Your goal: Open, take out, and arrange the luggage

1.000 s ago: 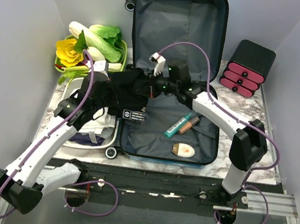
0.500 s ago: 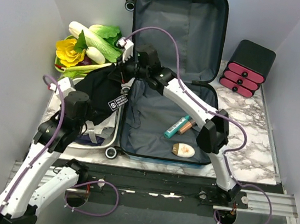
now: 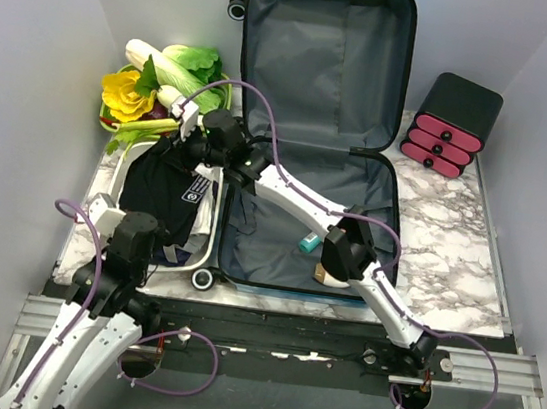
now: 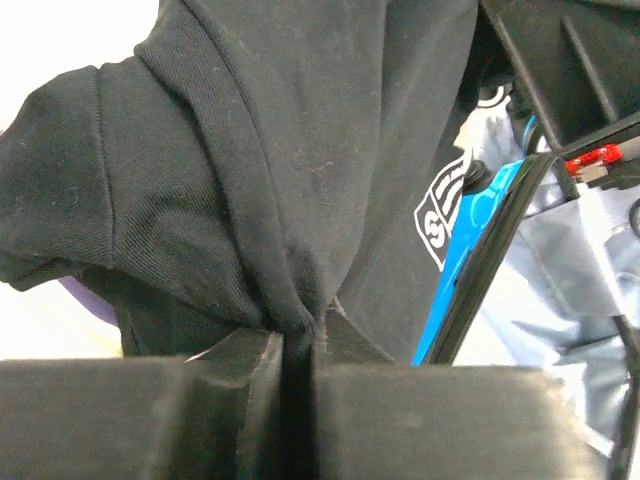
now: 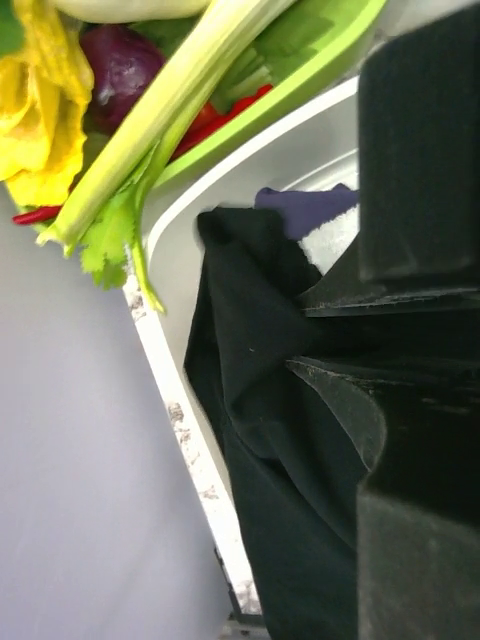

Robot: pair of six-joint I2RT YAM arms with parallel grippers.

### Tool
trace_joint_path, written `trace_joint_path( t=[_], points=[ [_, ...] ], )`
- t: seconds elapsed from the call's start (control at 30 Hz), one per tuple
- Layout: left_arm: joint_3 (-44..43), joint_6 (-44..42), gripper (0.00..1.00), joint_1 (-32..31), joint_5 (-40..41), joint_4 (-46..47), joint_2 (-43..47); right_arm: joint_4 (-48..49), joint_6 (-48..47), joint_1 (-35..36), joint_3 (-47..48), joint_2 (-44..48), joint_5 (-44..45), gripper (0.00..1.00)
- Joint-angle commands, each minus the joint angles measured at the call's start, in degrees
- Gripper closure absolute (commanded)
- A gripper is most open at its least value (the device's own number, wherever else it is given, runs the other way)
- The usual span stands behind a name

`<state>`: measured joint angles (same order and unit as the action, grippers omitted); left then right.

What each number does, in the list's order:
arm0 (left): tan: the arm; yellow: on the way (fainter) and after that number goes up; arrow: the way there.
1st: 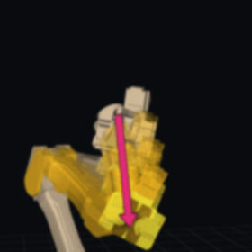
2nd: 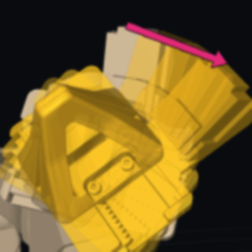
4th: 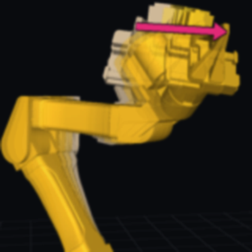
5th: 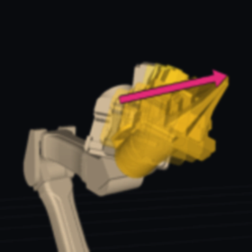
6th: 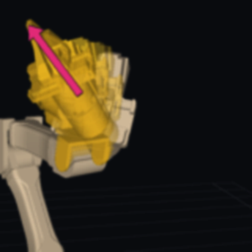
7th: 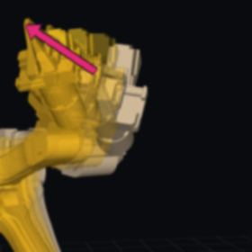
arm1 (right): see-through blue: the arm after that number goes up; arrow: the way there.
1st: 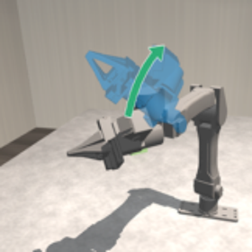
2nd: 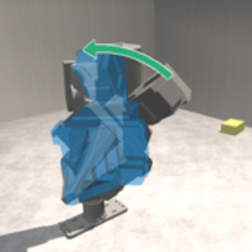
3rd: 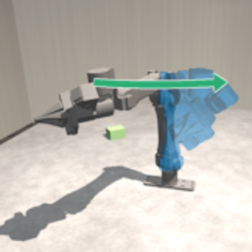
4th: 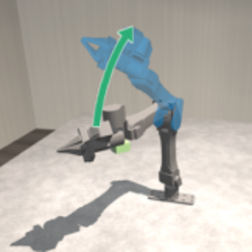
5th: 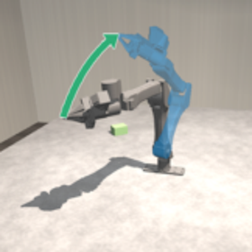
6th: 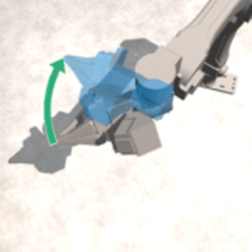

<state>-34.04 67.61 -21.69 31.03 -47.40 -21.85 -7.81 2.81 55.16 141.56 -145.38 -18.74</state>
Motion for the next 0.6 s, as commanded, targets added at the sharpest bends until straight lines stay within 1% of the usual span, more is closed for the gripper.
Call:
trace_joint_path(
  t=[0.0,0.03,0.07,0.1,0.13,0.17,0.2,0.3,0.33,0.37,0.4,0.43,0.47,0.5,0.53,0.57],
  points=[
    [3.9,5.0,0.64,0.2,-1.8,2.0,3.7,5.5,-1.8,-1.1,2.2,-1.7,7.8,0.62],
    [4.1,4.5,0.48,0.2,-2.2,2.1,3.9,5.3,-1.7,-1.0,1.8,-1.6,7.5,0.54],
    [3.8,4.5,0.37,0.2,-2.5,1.5,4.0,5.2,-1.2,-1.0,1.4,-0.9,7.3,0.41],
    [3.3,4.4,0.25,0.2,-2.7,1.1,3.8,5.1,-1.1,-0.9,0.7,-0.1,7.1,0.36],
    [1.7,3.6,0.10,0.2,-2.6,0.6,3.9,5.0,-1.4,-0.9,-0.2,0.8,6.9,0.32],
    [0.7,3.2,0.03,0.2,-2.6,-1.2,4.0,5.3,-1.8,-1.0,-2.1,2.7,6.9,0.25],
    [-0.5,2.7,0.01,0.2,-2.5,-2.0,4.1,5.1,-2.1,-0.9,-2.7,3.8,7.1,0.22],
    [-5.3,0.9,0.01,0.2,-0.5,-5.0,5.2,3.8,-2.3,-1.0,-5.8,8.6,9.2,0.16],
    [-8.1,-0.4,0.01,0.2,0.0,-5.3,5.5,3.4,-2.3,-0.9,-7.2,10.2,9.8,0.14],
    [-9.7,-2.3,0.01,0.2,1.4,-6.2,5.8,2.0,-2.0,-0.9,-8.4,11.7,9.9,0.10],
    [-11.6,-3.9,0.01,0.2,2.0,-6.6,5.8,1.4,-1.8,-0.9,-11.4,13.2,8.8,0.09],
    [-15.5,-5.1,0.01,0.2,3.0,-7.1,5.7,0.8,-1.5,-0.9,-13.5,16.7,7.8,0.09],
    [-17.5,-6.1,0.01,0.2,5.1,-9.0,4.7,-0.3,-0.2,-0.9,-15.5,18.4,6.6,0.09],
    [-19.5,-8.8,0.01,0.2,5.9,-9.8,4.0,-0.9,1.0,-0.9,-20.7,20.6,4.6,0.09],
    [-21.1,-9.9,0.01,0.2,7.3,-10.6,3.1,-1.8,2.5,-0.9,-23.2,24.1,3.8,0.09],
    [-23.9,-10.5,0.01,0.2,8.2,-12.7,0.9,-3.9,5.5,-0.8,-26.0,26.2,2.8,0.09]
  ],
)
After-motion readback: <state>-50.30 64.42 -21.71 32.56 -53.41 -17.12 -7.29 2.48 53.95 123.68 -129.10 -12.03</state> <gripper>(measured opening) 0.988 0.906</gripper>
